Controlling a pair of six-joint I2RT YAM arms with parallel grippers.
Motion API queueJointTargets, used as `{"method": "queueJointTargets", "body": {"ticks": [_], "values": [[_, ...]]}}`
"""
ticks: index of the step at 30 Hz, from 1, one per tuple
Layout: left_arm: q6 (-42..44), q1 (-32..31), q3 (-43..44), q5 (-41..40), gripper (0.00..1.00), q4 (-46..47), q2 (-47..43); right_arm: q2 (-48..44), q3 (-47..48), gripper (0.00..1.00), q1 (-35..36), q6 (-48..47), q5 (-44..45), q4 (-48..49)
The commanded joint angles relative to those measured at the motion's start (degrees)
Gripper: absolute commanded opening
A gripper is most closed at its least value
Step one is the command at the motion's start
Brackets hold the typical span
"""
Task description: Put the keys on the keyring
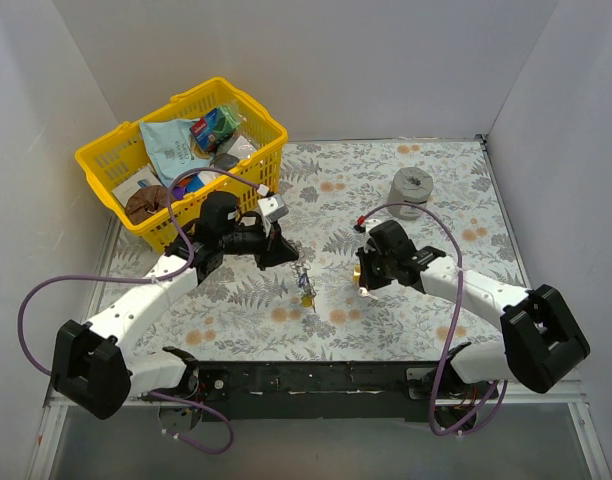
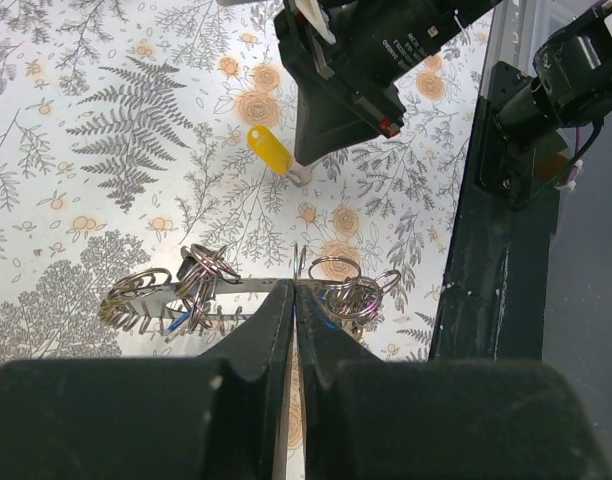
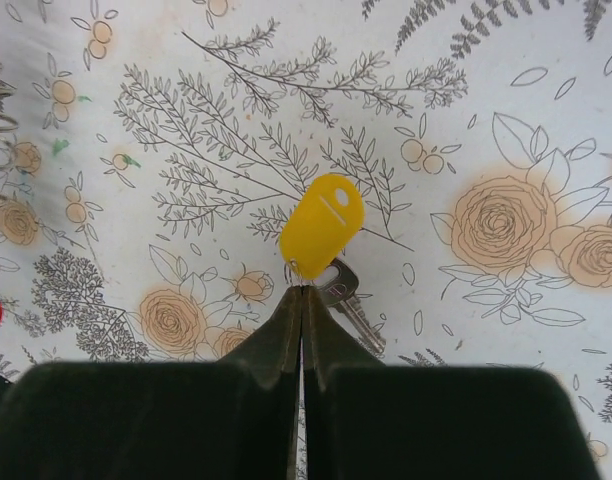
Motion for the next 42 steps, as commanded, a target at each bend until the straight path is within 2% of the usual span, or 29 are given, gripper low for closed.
{"method": "queueJointTargets", "body": {"ticks": [1,8,19,26,34,40,42], "values": [[1.6,-1.93,4.2,1.95,0.0,0.97,1.09,-2.72,3.94,0.01,-0.39,-5.94,-0.15,-1.15],[3.27,-5.71,6.14,-1.99,0.0,0.01,5.13,-6.06,4.38,0.01,-0.3,-10.42,-4.46,0.34],[5.3,-10.19,7.11,-10.53,0.0,-0.7,7.33,-11.25,4.64,0.01,-0.39,-15.88,-15.79,3.25],[5.73,-11.51,7.99,-12.29,0.0,-0.61,7.95,-7.48,8.59,0.01,-0.3,-18.95,-16.06,-2.98],[5.82,-12.39,7.64,-13.35,0.0,-0.79,8.12,-11.33,8.24,0.01,-0.39,-19.04,-20.37,0.87],[6.0,-12.92,7.72,-13.43,0.0,-0.79,8.21,-9.5,10.36,0.01,-0.39,-19.57,-22.22,-1.93],[5.91,-13.1,7.9,-13.78,0.0,-0.79,8.04,-8.79,10.8,0.01,-0.39,-19.05,-20.3,-2.55]]}}
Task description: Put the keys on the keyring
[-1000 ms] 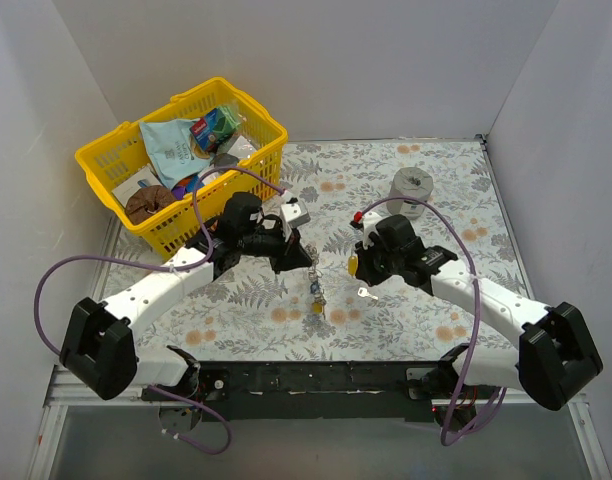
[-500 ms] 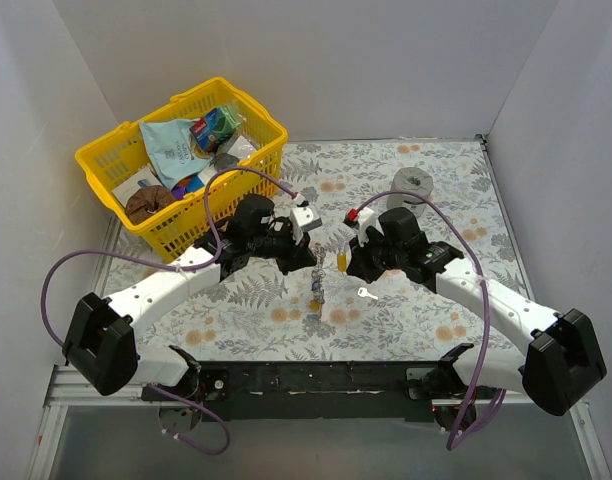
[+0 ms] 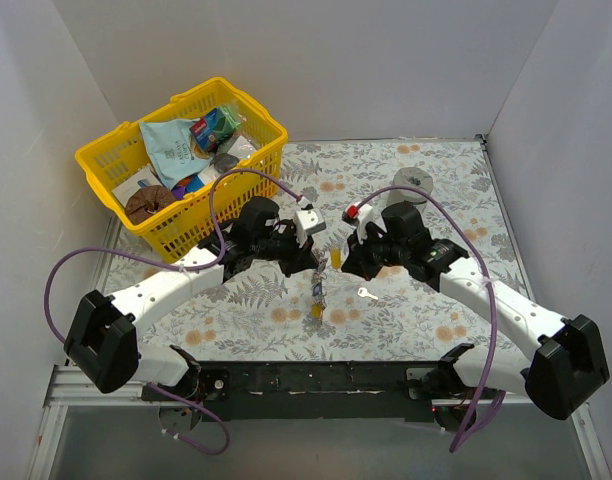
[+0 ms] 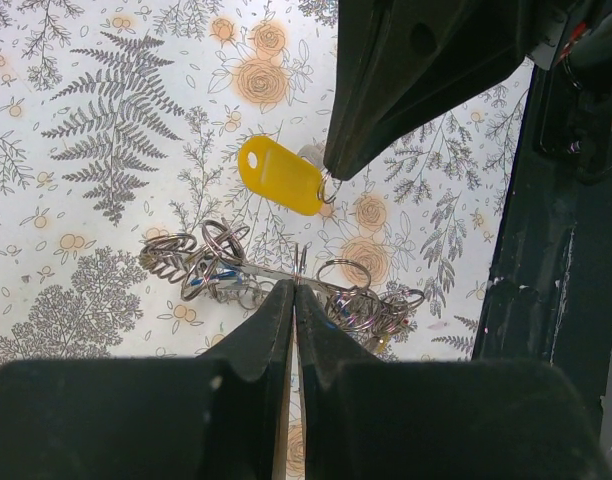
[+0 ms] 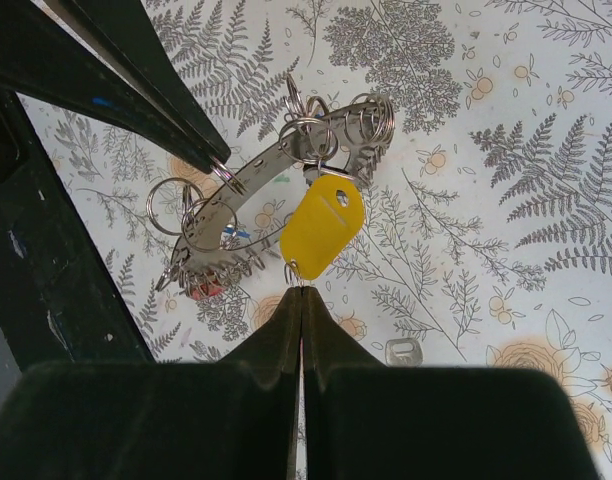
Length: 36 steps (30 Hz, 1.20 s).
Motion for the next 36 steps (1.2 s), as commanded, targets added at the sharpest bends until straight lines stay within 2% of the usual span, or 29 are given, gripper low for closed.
{"method": "queueJointTargets", "body": {"ticks": [1,11,18,24,36], "values": [[0.69,-0.57,2.57,-0.1,0.0,1.09,-1.58,1.46,3.23,0.01,-0.28,-0.49,0.26,-1.59],[0.51,-1.45,3.45,0.16,0.0,1.18,-1.32,2.95,5.87,0.01,-0.28,-1.27,-1.23,-4.49],[-0.28,-2.86,5.29,-0.63,0.0,1.53,1.49,3.57,6.4,0.01,-0.19,-2.86,-9.39,-4.76],[-0.9,-3.91,5.82,-2.91,0.0,1.53,2.99,2.53,6.22,0.01,-0.1,-2.34,-13.0,-3.8],[-0.98,-4.97,5.47,-5.2,0.0,1.62,2.47,0.32,6.31,0.01,-0.1,-2.07,-13.19,-3.79]]}}
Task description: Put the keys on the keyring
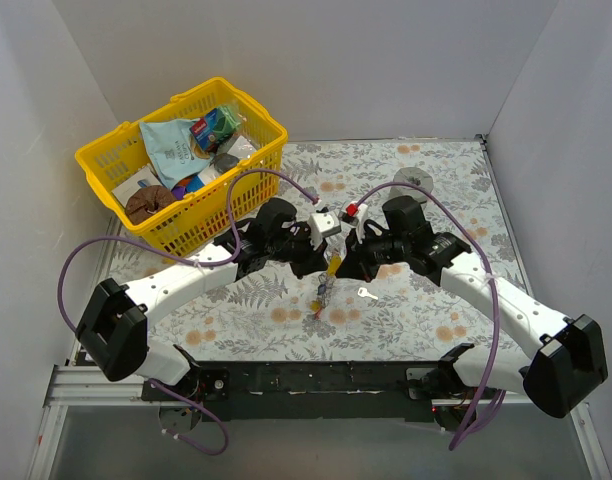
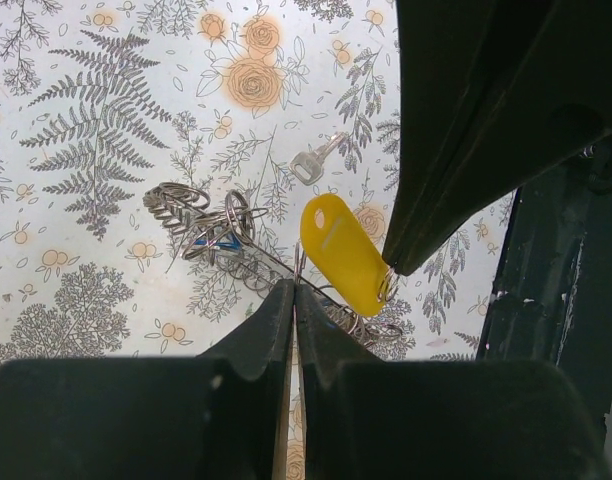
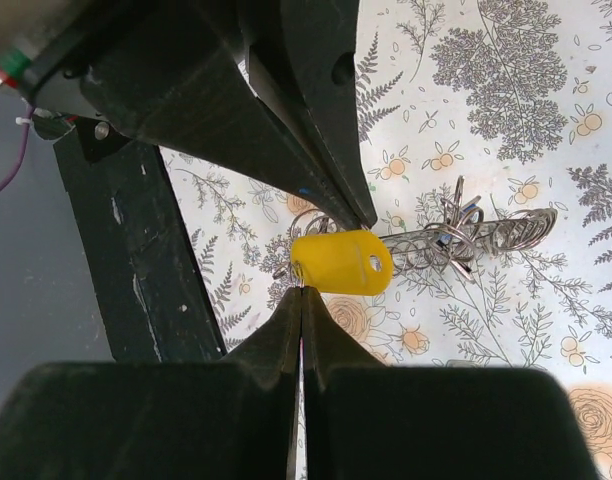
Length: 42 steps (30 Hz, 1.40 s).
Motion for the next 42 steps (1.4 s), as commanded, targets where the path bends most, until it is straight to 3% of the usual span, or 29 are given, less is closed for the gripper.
{"method": "queueJointTargets", "body": {"ticks": [1,14,30,42], "values": [[0.24,-0.64,2.19,-1.0,0.0,1.93,-2.24,-0.44,2.11,0.01,0.18,-1.06,-0.47,0.25],[1.3,-0.99,0.25,-2.15,0.0,2.1,-5.14,-3.95,-0.87,0.01,-0.78,0.69,6.31,2.88],[3.58,-1.61,2.89,-3.82,0.0,2.98,-3.12,-2.91,-5.97,0.01,-9.22,2.19,-10.99,11.49],[12.36,-1.61,4.56,-3.73,0.0,3.77,0.22,-1.32,-3.34,0.01,-12.83,-1.32,-15.05,8.6]]}}
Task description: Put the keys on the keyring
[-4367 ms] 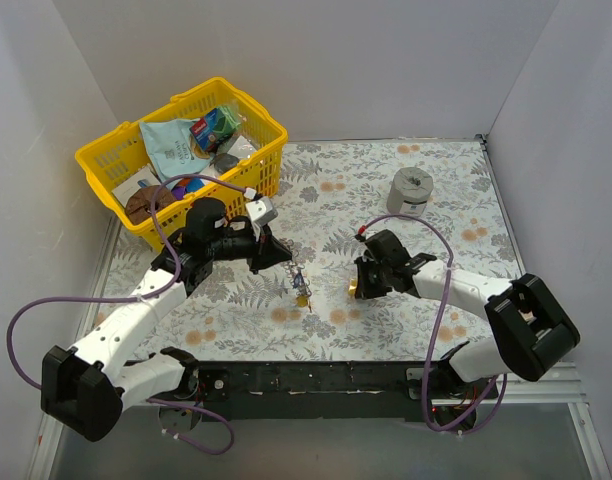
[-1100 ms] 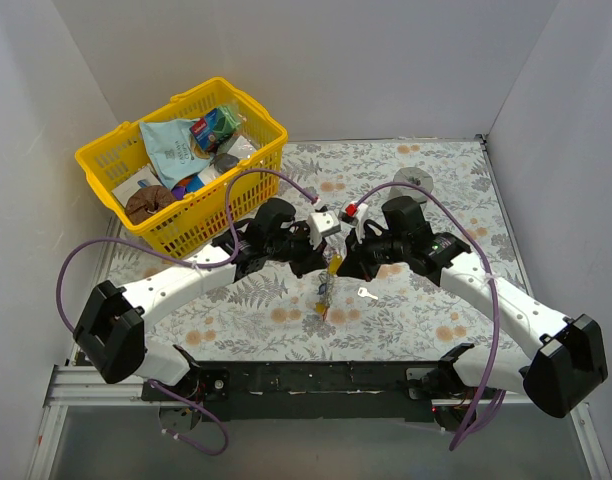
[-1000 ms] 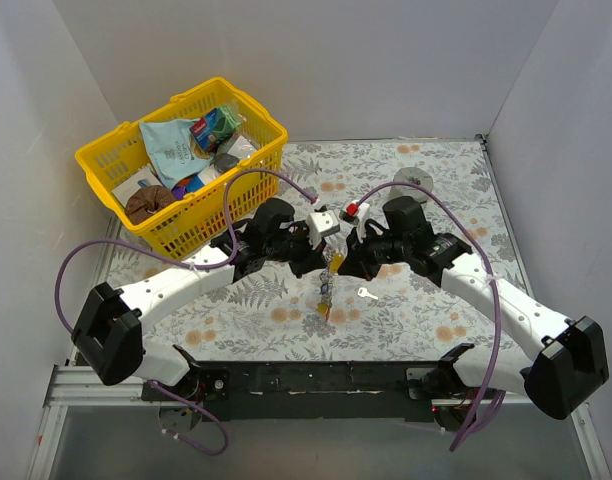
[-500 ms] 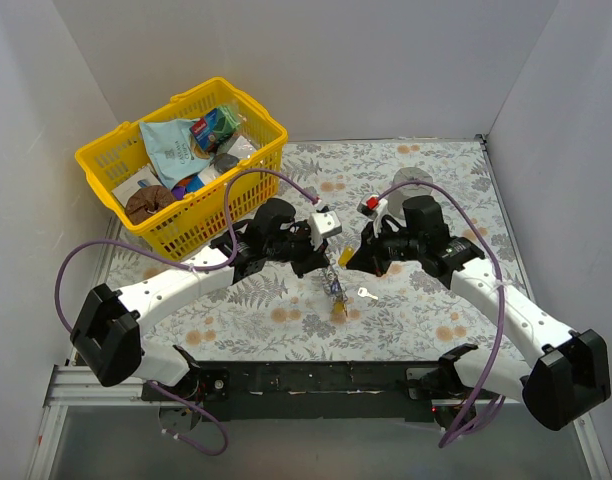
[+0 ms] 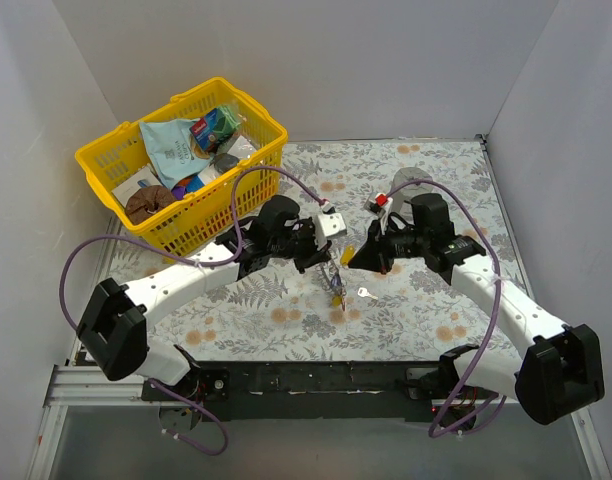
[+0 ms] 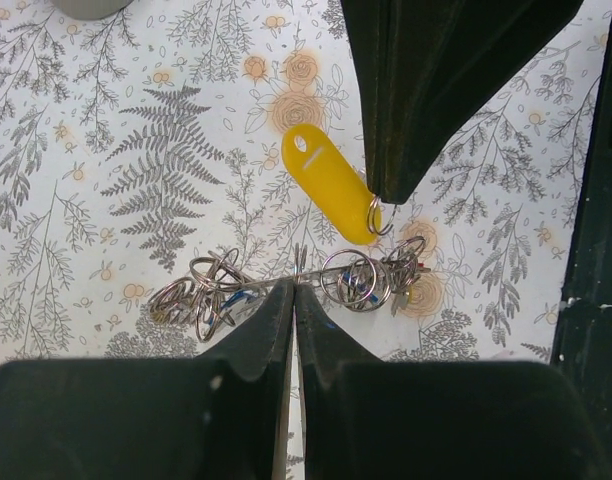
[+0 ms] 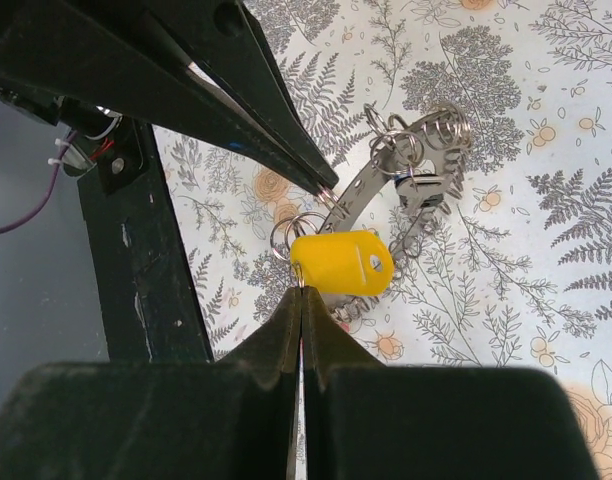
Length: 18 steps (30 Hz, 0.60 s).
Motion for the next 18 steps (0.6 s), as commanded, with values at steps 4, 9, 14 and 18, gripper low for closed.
{"method": "queueJointTargets", "body": {"ticks": [4,9,14,18], "values": [[7.28,-0.23,3.58,-0.41,0.0,2.57,1.67,1.74,3.53,0.01,-1.09,-2.62,0.26,-1.57],[8.7,-0.23,4.9,-0.76,0.0,1.78,2.72,4.64,4.41,0.01,-1.53,-3.76,2.02,-4.74],[11.24,-0.23,5.34,-1.9,0.0,1.87,3.25,4.99,3.53,0.01,-2.41,-2.36,4.66,-3.07],[13.87,-0.23,6.13,-2.87,0.0,0.99,3.95,6.84,3.88,0.01,-3.2,-2.18,3.61,-2.89]]}}
